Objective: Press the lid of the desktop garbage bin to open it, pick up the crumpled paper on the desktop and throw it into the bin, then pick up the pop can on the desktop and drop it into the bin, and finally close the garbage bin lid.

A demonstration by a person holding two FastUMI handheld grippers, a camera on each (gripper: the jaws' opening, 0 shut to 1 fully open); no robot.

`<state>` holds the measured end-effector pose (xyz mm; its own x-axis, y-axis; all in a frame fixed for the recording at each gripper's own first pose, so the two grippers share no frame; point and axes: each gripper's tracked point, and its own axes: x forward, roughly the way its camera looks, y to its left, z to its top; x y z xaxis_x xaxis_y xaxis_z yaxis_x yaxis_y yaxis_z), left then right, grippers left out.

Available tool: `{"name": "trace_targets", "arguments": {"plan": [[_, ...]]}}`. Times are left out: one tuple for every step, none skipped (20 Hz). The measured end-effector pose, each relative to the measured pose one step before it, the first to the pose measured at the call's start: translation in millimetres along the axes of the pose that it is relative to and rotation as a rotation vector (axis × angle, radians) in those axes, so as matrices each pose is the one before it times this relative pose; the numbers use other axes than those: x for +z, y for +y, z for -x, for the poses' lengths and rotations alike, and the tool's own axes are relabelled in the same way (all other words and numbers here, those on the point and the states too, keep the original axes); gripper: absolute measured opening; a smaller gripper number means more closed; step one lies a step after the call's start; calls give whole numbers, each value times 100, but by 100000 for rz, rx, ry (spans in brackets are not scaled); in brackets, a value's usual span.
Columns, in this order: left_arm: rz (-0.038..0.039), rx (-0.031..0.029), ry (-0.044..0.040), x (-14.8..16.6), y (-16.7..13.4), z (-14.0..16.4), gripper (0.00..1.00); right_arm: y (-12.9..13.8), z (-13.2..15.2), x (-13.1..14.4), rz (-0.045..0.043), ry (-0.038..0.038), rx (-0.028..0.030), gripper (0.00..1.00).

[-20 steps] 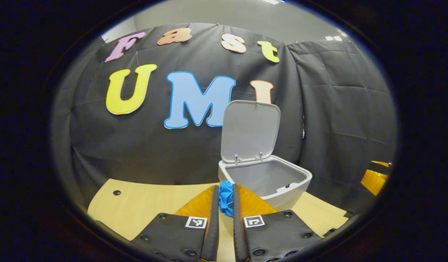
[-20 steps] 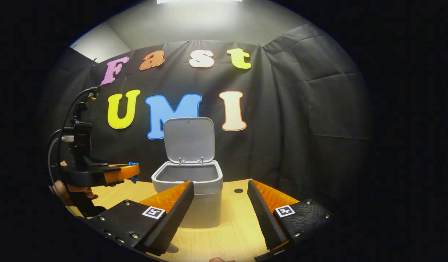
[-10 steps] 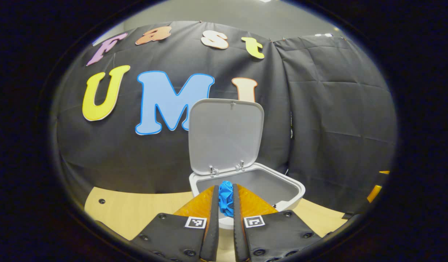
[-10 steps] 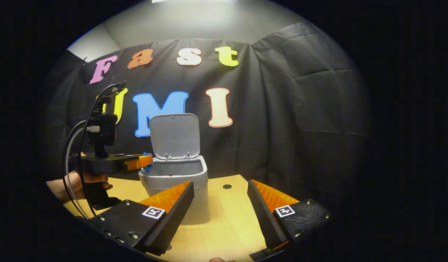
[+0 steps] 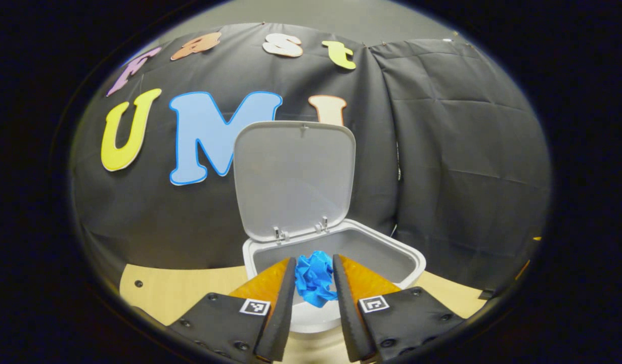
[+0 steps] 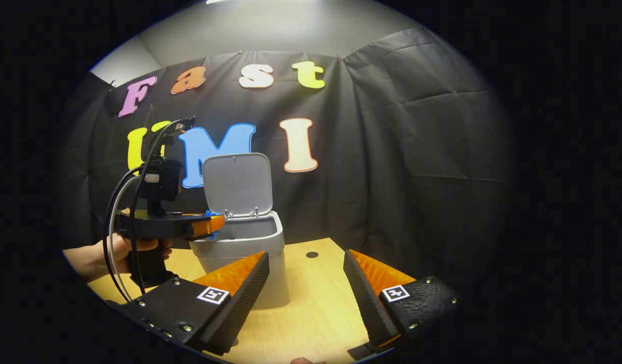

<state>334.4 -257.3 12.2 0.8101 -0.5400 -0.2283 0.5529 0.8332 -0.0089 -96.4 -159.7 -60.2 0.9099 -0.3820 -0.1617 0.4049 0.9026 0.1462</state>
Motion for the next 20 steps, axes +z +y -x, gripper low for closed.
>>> {"name": "trace_targets", "arguments": {"plan": [[383, 73, 450, -154, 69, 23, 55, 102, 19, -21, 284, -45, 292, 94], [755, -760, 142, -20, 12, 21, 57, 193, 15, 74, 248, -66, 344, 94], [546, -33, 196, -74, 88, -14, 63, 163, -25, 65, 312, -167, 329, 94], [337, 9, 108, -45, 237, -69, 67, 164, 58, 79, 392, -104, 368, 94], [483, 70, -44, -6, 162, 72, 67, 183, 12, 96, 356, -204, 324, 94], [426, -173, -47, -83, -66, 60, 68, 158, -52, 98, 415, -250, 326, 94], [387, 637, -264, 110, 164, 169, 74, 139, 1, -5, 441, -142, 277, 94], [688, -172, -333, 28, 132, 281, 75, 168, -16, 65, 437, -117, 358, 94], [852, 277, -346, 99, 162, 250, 82, 166, 7, -42, 367, -121, 437, 94], [674, 332, -153, -48, 155, 300, 85, 266, 24, -68, 350, 115, 569, 94], [680, 361, -140, 25, 241, 396, 95, 283, -40, -179, 211, 333, 705, 94], [876, 281, -511, 38, 170, 239, 97, 333, -69, -29, 157, 129, 794, 94], [848, 423, -632, 207, 314, 428, 98, 344, -57, -164, 304, 215, 937, 94], [698, 614, -884, 251, 375, 619, 99, 394, -53, -128, 442, 364, 1029, 94], [525, 666, -1331, 321, 411, 673, 96, 352, -179, -299, 546, 390, 1131, 94], [400, 822, -1347, 234, 363, 656, 96, 464, -127, -172, 481, 408, 1334, 94], [226, 708, -1288, 240, 383, 751, 96, 436, -132, -257, 453, 346, 1486, 94], [-177, 919, -1282, 319, 391, 811, 96, 523, -230, -169, 477, 444, 1592, 94], [-561, 1289, -1218, 281, 568, 769, 96, 591, -211, -192, 350, 594, 1660, 94], [-741, 1609, -951, 218, 606, 904, 96, 576, -209, -137, 174, 373, 1767, 94]]}}
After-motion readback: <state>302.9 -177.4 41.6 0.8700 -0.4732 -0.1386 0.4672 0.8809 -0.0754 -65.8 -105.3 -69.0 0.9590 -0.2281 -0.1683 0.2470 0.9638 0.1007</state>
